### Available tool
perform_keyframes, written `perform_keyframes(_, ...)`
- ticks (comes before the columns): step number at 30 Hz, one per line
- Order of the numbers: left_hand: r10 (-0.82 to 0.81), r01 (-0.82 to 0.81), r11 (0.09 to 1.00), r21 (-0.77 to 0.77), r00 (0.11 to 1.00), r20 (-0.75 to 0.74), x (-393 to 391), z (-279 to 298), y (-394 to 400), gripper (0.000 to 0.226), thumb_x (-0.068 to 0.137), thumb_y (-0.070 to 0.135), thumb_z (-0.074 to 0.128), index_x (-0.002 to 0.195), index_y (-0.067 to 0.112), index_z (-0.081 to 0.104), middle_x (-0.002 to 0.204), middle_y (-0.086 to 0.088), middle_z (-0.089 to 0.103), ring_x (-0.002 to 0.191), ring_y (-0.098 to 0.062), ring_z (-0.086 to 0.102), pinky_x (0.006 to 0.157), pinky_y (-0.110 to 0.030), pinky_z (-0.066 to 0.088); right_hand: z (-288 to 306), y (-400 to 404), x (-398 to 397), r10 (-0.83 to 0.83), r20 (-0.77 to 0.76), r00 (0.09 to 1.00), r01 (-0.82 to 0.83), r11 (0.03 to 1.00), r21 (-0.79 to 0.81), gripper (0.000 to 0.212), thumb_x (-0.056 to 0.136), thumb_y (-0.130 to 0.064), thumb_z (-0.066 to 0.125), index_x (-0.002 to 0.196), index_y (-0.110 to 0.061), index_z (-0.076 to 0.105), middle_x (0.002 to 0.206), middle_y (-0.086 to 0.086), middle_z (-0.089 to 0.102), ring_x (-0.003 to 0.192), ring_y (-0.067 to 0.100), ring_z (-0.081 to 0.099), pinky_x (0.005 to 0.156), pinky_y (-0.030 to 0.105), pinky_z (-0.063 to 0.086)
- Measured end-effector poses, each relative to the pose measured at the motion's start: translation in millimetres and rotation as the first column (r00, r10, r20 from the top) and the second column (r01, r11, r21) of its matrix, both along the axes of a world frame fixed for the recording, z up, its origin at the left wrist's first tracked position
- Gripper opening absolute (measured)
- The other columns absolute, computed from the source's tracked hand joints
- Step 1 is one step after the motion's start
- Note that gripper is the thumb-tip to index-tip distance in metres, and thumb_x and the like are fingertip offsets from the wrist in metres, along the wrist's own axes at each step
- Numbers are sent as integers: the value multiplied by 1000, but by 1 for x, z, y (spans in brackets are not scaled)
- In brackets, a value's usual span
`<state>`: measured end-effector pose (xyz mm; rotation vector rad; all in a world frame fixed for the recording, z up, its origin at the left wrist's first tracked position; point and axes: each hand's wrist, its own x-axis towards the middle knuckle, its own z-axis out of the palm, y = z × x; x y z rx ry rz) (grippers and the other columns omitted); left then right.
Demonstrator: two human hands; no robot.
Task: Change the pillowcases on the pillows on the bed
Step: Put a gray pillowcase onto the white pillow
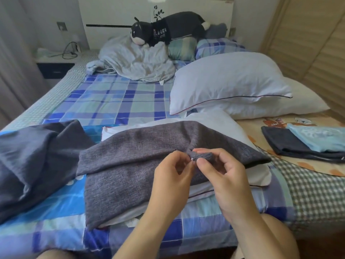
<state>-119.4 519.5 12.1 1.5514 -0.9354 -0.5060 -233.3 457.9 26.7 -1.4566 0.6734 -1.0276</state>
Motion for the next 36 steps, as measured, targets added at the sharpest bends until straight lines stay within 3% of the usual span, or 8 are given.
perform_keyframes(6, -51, 49, 997, -58, 998, -40, 6, 5, 1, 15, 91, 21, 74, 84, 25, 61, 76, 11, 64, 69, -7, 59, 65, -23, 45, 5, -2, 4, -23, -41, 999, 23, 1000, -11, 17, 92, -2, 64, 98, -15, 72, 98, 1, 74, 95, 14, 70, 85, 29, 56)
perform_keyframes(12, -113, 105, 993, -52, 976, -189, 14, 10, 2, 11, 92, 22, 72, 83, 19, 66, 81, -16, 69, 79, -31, 67, 87, -62, 54, 4, 0, 7, -39, -62, 997, 38, 999, -31, 18, 93, -7, 65, 97, -22, 73, 88, 0, 72, 82, 14, 66, 78, 27, 56)
perform_keyframes(18, -63, 43, 998, -55, 898, -435, 5, 13, 2, 16, 101, 15, 59, 89, 6, 67, 78, -9, 68, 77, -25, 66, 89, -46, 57, 2, 8, 10, -138, -143, 980, 112, 978, -175, 16, 92, -11, 66, 99, -25, 70, 87, -8, 71, 83, 9, 67, 72, 18, 52)
perform_keyframes(22, 56, -68, 996, -62, 984, -172, -2, 12, -1, 15, 98, 16, 64, 83, 19, 64, 75, -1, 69, 75, -20, 68, 75, -36, 58, -3, 9, 10, -317, -139, 938, 227, 866, -445, 15, 88, -10, 73, 100, -19, 71, 93, -17, 69, 93, 2, 65, 78, 8, 44)
perform_keyframes(26, 187, -182, 980, 86, 980, -59, 1, 3, -11, 16, 97, 22, 64, 81, 21, 60, 71, 0, 67, 56, -10, 56, 53, -20, 41, 1, 4, 3, -414, -43, 909, 371, 852, -369, 18, 88, -9, 71, 95, -26, 70, 88, -16, 69, 87, -2, 64, 75, 8, 46)
perform_keyframes(30, 326, -291, 921, 258, 940, -102, 29, -26, -24, 17, 97, 23, 62, 82, 19, 58, 69, -2, 65, 55, -13, 54, 57, -35, 49, 1, -47, -28, -624, 50, 780, 620, 758, -203, 19, 93, -14, 68, 92, -33, 65, 92, -10, 67, 90, 7, 64, 85, 24, 50)
perform_keyframes(33, 361, -349, 902, 253, 932, -1, 37, -34, -18, 19, 94, 26, 68, 77, 23, 62, 70, 6, 65, 65, -13, 60, 62, -30, 45, 0, -101, -48, -646, -246, 722, 620, 763, -184, 19, 94, -14, 64, 108, -27, 65, 108, 0, 65, 112, 25, 61, 92, 35, 48)
perform_keyframes(36, 332, -347, 921, 179, 937, 108, 30, -28, -10, 16, 93, 31, 68, 78, 29, 64, 72, 10, 67, 68, -3, 62, 65, -27, 48, -3, -102, -38, -682, -559, 472, 439, 731, -522, 40, 91, -8, 64, 131, -13, 56, 133, 12, 53, 127, 35, 43, 102, 42, 38)
